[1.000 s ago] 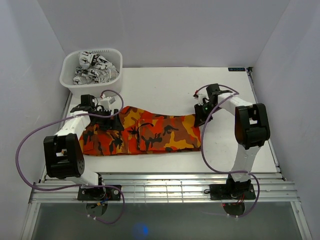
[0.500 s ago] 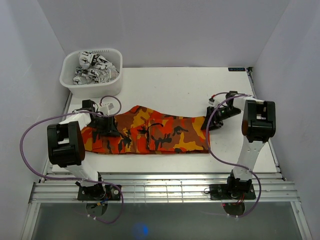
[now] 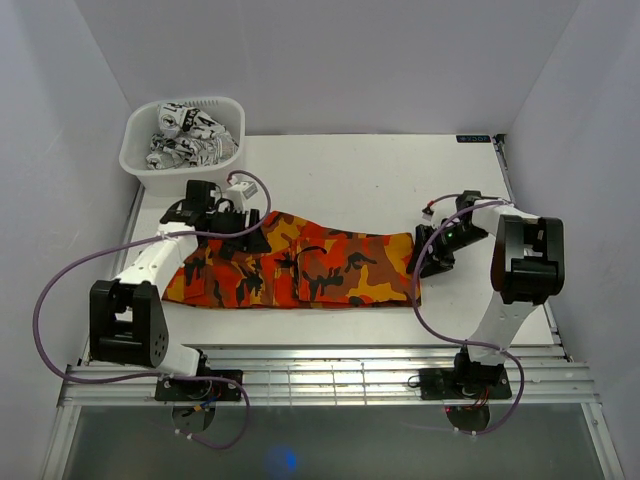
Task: Fold and stack the trousers
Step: Fold the trousers
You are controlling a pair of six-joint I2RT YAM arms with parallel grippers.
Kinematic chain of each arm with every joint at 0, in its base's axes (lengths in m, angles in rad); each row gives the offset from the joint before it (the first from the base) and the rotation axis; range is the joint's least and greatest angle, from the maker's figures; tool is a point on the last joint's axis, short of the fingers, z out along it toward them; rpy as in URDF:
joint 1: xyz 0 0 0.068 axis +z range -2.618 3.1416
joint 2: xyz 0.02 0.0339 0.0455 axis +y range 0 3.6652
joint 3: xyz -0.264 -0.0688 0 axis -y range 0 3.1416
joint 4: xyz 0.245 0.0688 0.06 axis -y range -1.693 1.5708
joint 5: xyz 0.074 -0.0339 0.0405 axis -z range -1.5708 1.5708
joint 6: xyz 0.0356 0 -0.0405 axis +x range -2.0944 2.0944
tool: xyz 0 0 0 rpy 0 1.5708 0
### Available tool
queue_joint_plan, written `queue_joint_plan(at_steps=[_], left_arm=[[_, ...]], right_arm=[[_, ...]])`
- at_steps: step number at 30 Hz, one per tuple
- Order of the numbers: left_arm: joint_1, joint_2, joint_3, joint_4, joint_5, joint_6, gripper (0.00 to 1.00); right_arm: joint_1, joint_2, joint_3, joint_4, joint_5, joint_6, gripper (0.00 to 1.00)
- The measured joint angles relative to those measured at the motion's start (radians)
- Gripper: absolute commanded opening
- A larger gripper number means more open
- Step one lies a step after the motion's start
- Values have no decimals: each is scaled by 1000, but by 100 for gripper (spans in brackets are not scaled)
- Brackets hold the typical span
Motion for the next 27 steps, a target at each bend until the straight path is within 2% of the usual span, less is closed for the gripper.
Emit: queue_joint_plan(at_steps=[4,7,8,10,15,19,22,24,25,26,27], left_arm=[[-68,24,0,41,-10,-64,65],[-67,60,0,60,-13,-108,65],[-65,72,0,65,-13,-120,65],[-62,86,0,69,-14,-138,65],[-60,88,0,73,-21,-156,67],[-34,87,0,68,-25,-154,76],[40,87,2,45,-18,-142,82],[113,87,9,15,-8,-122,86],[146,85,11,5,-6,-114,87],[188,83,13,-6,-5,-97,88],[222,79,13,-23,-3,-80,88]], right_arm=[[4,51,-33,-17,-48,10,61],[5,72,-39,-8,-63,6,29],[5,76,-47,4,-58,5,9],[5,79,-61,25,-39,4,8],[-26,70,-63,28,-13,-10,8],[-120,31,-60,25,53,-72,8],[-206,-2,-49,15,122,-140,8],[-250,-21,-38,1,156,-182,26],[-263,-27,-35,-2,167,-195,41],[-274,-32,-29,-9,174,-213,60],[-276,-34,-25,-15,175,-221,64]])
